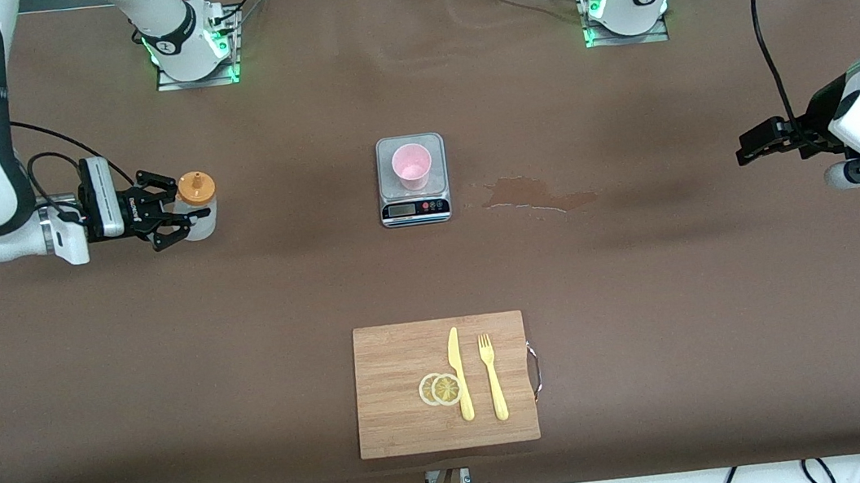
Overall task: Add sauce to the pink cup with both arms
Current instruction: 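Carry the bottle back to its spot with the right gripper, then set the bottle down and open the right gripper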
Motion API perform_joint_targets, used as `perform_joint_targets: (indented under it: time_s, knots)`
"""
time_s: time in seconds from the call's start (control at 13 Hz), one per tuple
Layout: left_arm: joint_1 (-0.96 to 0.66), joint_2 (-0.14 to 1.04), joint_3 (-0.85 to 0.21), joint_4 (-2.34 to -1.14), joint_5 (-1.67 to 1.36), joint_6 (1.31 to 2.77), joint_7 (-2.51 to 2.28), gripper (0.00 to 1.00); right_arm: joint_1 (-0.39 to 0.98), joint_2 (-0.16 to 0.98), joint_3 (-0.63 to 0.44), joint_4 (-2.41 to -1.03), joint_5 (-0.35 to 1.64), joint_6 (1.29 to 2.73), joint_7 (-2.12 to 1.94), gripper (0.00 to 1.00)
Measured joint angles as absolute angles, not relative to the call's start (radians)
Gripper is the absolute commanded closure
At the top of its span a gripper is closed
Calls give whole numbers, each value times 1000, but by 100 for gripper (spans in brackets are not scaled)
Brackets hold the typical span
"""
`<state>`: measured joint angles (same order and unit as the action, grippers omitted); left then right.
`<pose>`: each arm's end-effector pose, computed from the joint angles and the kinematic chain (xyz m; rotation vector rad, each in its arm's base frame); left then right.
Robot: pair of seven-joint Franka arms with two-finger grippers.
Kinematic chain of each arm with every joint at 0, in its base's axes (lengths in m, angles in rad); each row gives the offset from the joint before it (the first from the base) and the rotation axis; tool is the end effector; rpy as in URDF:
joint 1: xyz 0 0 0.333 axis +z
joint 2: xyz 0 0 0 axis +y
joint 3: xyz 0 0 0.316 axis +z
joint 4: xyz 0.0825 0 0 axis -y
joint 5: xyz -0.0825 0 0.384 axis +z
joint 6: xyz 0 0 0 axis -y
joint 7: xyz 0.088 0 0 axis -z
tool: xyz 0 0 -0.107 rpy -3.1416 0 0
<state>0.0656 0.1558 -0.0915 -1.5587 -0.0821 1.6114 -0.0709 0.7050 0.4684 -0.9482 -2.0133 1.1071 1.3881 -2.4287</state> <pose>0.5985 -0.0203 0.5444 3.0453 0.0806 -0.1631 0.5334 0.0011 0.2934 -1.3934 -1.6761 -0.6362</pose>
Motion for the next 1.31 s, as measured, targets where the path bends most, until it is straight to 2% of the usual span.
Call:
perform_joint_targets:
  time_s: [0.15, 0.31, 0.54, 0.69, 0.77, 0.93, 1.08, 1.16, 1.23, 1.31]
  knots:
    - [66, 156, -91, -1559, -82, 1611, -71, 0, 654, 556, -939, -2013, 1166, 1316, -2517, 81]
    - [66, 156, -91, -1559, -82, 1611, -71, 0, 579, 622, -877, -2012, 1210, 1272, -2580, 81]
    - [66, 156, -91, -1559, -82, 1611, -71, 0, 344, 709, -652, -2003, 1242, 1253, -2648, 81]
    - [66, 156, -91, -1559, -82, 1611, -71, 0, 229, 759, -561, -1976, 1242, 1246, -2686, 79]
    - [66, 156, -91, -1559, -82, 1611, -71, 0, 212, 774, -553, -1962, 1242, 1240, -2694, 78]
    - [66, 156, -91, -1559, -82, 1611, -71, 0, 210, 780, -549, -1945, 1242, 1234, -2695, 67]
    - [66, 156, -91, -1559, -82, 1611, -71, 0, 211, 780, -546, -1942, 1242, 1234, -2695, 67]
    - [66, 156, -91, -1559, -82, 1611, -71, 0, 211, 783, -546, -1942, 1242, 1235, -2695, 40]
    - [66, 156, -91, -1559, -82, 1611, -71, 0, 211, 788, -546, -1942, 1242, 1235, -2695, 0]
    - [66, 156, -91, -1559, -82, 1611, -71, 0, 210, 794, -546, -1942, 1242, 1235, -2695, 0]
